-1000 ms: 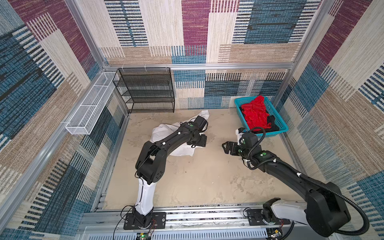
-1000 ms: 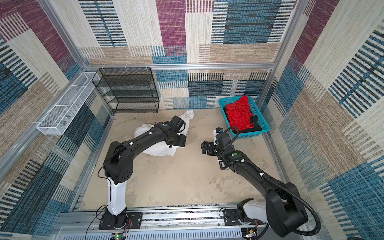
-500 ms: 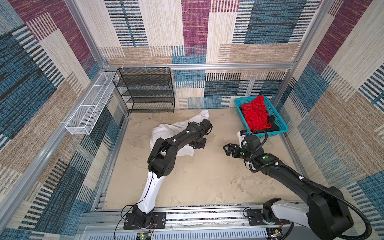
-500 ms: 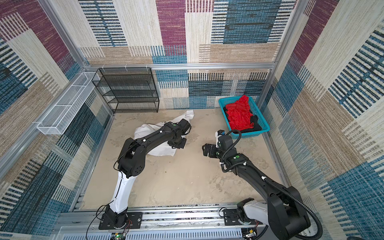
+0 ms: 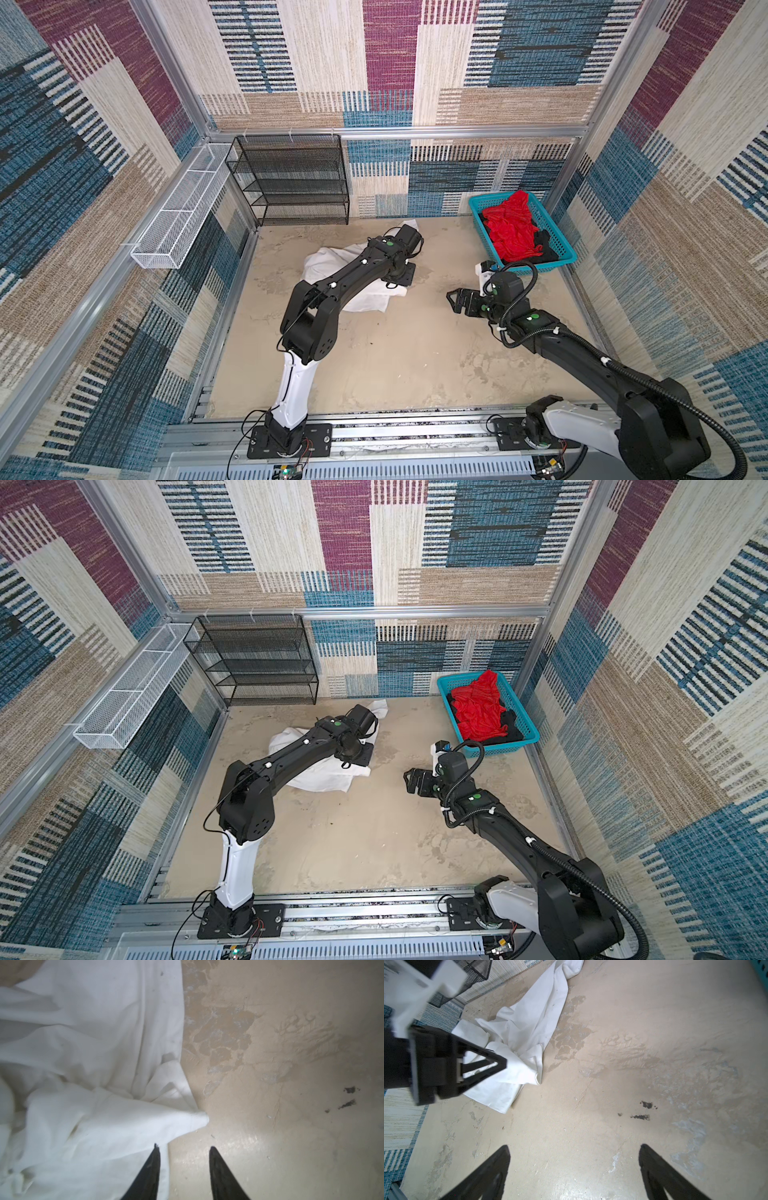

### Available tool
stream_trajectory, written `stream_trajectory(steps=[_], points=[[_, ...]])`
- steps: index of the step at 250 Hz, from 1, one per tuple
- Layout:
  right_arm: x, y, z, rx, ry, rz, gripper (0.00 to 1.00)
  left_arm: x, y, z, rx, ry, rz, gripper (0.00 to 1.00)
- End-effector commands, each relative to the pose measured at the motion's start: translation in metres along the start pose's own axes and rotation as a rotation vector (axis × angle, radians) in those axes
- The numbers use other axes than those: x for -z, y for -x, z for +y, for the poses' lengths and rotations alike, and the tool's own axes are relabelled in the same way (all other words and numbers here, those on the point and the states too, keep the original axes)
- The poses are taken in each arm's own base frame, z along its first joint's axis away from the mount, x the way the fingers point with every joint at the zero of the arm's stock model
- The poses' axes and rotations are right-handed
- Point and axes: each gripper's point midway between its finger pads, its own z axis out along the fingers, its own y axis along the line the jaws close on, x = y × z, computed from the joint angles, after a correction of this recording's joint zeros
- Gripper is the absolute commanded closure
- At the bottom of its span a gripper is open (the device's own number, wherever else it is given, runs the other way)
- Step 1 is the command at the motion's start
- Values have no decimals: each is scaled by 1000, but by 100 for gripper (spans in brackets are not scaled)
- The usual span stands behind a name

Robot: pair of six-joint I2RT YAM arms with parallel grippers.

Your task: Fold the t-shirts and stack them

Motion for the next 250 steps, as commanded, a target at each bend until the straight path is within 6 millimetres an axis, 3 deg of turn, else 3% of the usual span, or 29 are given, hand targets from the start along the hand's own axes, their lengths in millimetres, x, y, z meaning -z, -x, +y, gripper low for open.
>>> stream_trajectory(steps=[1,32,78,119,138,154,182,200,234,250], points=[[6,10,8,16,30,-40,3,-18,-14,0,7,19,74,52],[10,5,3,19,13,-38,3,-31,-13,2,-9,46,86,46],[12,1,1,11,17,-42,3,-45,-19,13,-40,129,147,49],[13,1,2,17,19,-39,3,-52,-25,16,-41,147,172,62],[14,2,2,19,18,-42,3,-50,-24,18,-35,157,168,85],[14,2,2,22,18,-44,3,-42,-18,18,-29,152,142,97],[13,1,1,23,19,-42,3,-13,-7,23,-23,165,89,100],[12,2,1,22,22,-46,3,20,3,31,-26,185,33,100],[7,6,5,33,31,-41,3,99,23,56,-5,208,-104,100],[5,9,7,40,37,-42,3,147,34,71,16,216,-200,100]])
